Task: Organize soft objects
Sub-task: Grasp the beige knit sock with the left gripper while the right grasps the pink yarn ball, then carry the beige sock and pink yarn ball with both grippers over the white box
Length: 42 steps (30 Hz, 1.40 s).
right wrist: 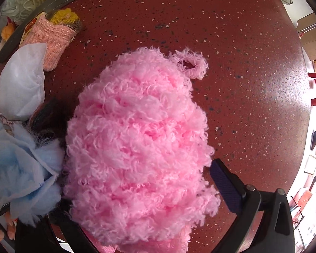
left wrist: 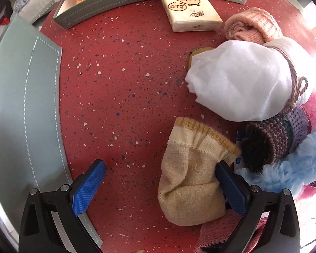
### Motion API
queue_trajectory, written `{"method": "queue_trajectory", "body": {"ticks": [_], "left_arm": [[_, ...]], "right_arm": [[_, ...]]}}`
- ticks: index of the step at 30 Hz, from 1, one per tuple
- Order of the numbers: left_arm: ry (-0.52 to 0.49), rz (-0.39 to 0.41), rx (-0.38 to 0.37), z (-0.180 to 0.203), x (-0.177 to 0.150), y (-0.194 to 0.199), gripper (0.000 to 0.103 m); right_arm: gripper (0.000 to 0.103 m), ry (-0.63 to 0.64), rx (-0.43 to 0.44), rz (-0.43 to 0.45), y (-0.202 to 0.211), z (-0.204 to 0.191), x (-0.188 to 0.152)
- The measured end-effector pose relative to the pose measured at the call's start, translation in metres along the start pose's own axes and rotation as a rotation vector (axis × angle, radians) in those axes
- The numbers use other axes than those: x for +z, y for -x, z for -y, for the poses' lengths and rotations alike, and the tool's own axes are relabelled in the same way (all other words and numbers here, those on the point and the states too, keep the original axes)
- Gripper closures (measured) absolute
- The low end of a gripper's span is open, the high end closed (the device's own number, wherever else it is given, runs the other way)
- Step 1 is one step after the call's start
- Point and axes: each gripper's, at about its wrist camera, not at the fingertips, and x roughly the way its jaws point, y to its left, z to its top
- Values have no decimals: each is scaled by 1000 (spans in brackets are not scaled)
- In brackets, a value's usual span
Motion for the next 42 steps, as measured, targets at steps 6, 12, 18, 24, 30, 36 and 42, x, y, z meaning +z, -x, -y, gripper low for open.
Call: {"method": "queue_trajectory", "body": {"ticks": [6, 12, 18, 24, 30, 36, 42], "left_arm": [[23, 1, -26, -3, 3, -3, 0], [36, -21, -20, -8, 7, -2, 0], [-9, -21, -44, 5, 7, 3, 26], [-23, -27, -146, 2, 10, 13, 80], [-44, 32, -149, -8, 0, 38, 80], [-93, 125, -165, -5, -19, 74, 80], [-176, 172, -181, 1, -46, 94, 80]], "right_arm": [[0, 26, -39, -11, 7, 0, -5], [2, 23, -44, 5, 8, -17, 24], [52, 30, -49, 47, 31, -26, 0], [53, -44, 2, 57, 56, 2, -13], [53, -113, 42, 92, 90, 38, -34], [53, -142, 111, 140, 128, 47, -83], [53, -140, 193, 185, 139, 48, -141]]}}
